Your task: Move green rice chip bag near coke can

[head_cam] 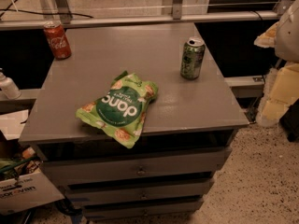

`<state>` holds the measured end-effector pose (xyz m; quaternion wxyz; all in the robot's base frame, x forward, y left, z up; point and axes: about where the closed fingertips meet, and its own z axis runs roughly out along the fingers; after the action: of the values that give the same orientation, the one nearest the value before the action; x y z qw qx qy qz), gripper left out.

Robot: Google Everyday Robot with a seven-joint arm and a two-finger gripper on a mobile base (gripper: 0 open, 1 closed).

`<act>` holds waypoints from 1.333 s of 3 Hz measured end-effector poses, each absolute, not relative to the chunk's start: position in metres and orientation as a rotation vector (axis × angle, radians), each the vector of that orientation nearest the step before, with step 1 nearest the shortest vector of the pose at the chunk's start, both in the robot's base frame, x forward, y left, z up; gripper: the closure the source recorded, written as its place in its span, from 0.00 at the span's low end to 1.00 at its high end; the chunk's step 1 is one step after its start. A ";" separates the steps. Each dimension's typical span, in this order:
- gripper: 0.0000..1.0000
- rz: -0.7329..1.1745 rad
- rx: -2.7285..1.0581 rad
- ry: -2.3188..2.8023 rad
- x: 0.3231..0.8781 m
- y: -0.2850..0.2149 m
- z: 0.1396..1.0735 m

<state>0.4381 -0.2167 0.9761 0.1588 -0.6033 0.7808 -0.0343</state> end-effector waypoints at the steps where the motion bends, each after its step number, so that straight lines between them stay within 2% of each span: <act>1: 0.00 -0.098 -1.725 2.232 0.438 -0.217 0.976; 2: 0.00 -0.098 -1.725 2.232 0.438 -0.217 0.976; 4: 0.00 0.120 -1.707 2.069 0.462 -0.163 0.936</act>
Offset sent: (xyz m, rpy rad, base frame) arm 0.0210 0.0636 -0.0495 0.2205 -0.0094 0.1049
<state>0.4618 -0.1631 0.9356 0.2264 -0.6191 0.7507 0.0435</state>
